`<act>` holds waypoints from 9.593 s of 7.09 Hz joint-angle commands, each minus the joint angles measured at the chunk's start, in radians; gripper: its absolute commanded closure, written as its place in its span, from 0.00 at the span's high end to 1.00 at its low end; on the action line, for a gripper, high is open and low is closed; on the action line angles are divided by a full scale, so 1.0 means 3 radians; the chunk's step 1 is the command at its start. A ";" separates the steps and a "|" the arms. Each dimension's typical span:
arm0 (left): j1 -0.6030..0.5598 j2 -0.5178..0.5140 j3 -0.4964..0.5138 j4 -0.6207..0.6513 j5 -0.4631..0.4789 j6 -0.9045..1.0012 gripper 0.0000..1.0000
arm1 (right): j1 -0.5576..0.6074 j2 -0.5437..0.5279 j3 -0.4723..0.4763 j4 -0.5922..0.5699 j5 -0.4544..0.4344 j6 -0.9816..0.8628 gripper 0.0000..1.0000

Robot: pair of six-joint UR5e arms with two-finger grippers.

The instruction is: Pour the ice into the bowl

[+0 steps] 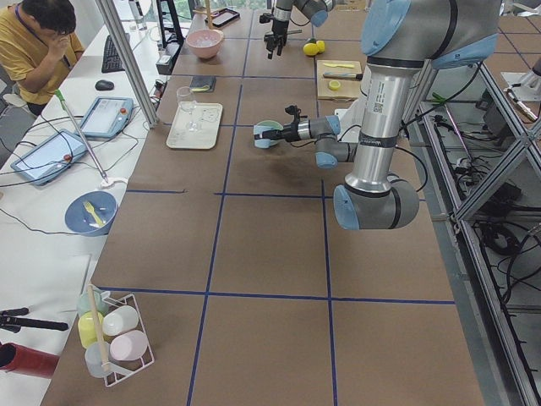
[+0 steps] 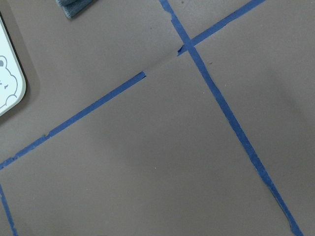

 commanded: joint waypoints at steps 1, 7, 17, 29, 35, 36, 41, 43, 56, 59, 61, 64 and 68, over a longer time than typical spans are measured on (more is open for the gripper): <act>0.0000 0.0195 -0.0024 -0.0009 -0.0152 -0.1304 0.00 | 0.0029 0.0005 0.0005 0.0000 0.0009 0.0000 1.00; -0.0067 0.1713 -0.0434 -0.0146 0.0112 -0.3349 0.00 | 0.0060 0.0035 0.0021 -0.0005 0.0009 -0.0005 1.00; -0.0062 0.1735 0.0415 -0.0960 0.0386 -0.3370 0.24 | 0.0070 0.0102 0.0082 -0.0010 0.0106 -0.0010 1.00; -0.0057 0.2009 0.0028 -0.1001 -0.0339 -0.2952 1.00 | 0.0070 0.0112 0.0082 -0.0010 0.0137 -0.0010 1.00; -0.0062 0.2389 -0.0600 -0.1088 -0.1740 -0.1817 1.00 | 0.0157 0.0127 0.0123 -0.0010 0.0280 -0.0010 1.00; -0.0062 0.2511 -0.0739 -0.1088 -0.1843 -0.1745 1.00 | 0.0157 0.0133 0.0118 -0.0010 0.0280 -0.0010 1.00; -0.1143 0.2722 -0.0818 -0.1093 -0.3380 -0.0050 1.00 | -0.0082 0.0505 0.0108 -0.0056 0.0229 0.0066 1.00; -0.1970 0.2727 -0.0746 -0.1093 -0.3994 0.0757 1.00 | -0.0347 0.0740 0.0016 -0.0056 0.0163 0.0133 1.00; -0.3754 0.1771 -0.0623 0.0150 -0.5137 0.1196 1.00 | -0.1207 0.2449 -0.2025 -0.0251 -0.1070 0.0343 0.00; -0.3759 0.1776 -0.0633 0.0150 -0.5132 0.1196 1.00 | -0.1157 0.2262 -0.1623 -0.0174 -0.1054 0.0353 0.00; -0.3759 0.1781 -0.0618 0.0160 -0.5122 0.1196 1.00 | -0.1055 0.1573 -0.0735 -0.0189 -0.0994 0.0343 0.00; -0.3759 0.1781 -0.0587 0.0160 -0.5132 0.1191 1.00 | -0.0754 0.0474 -0.0470 0.0303 -0.0738 -0.0283 0.00; -0.3759 0.1801 -0.0653 0.0144 -0.5122 0.1007 1.00 | 0.0848 -0.0879 -0.1274 0.1880 0.0874 -0.1851 0.00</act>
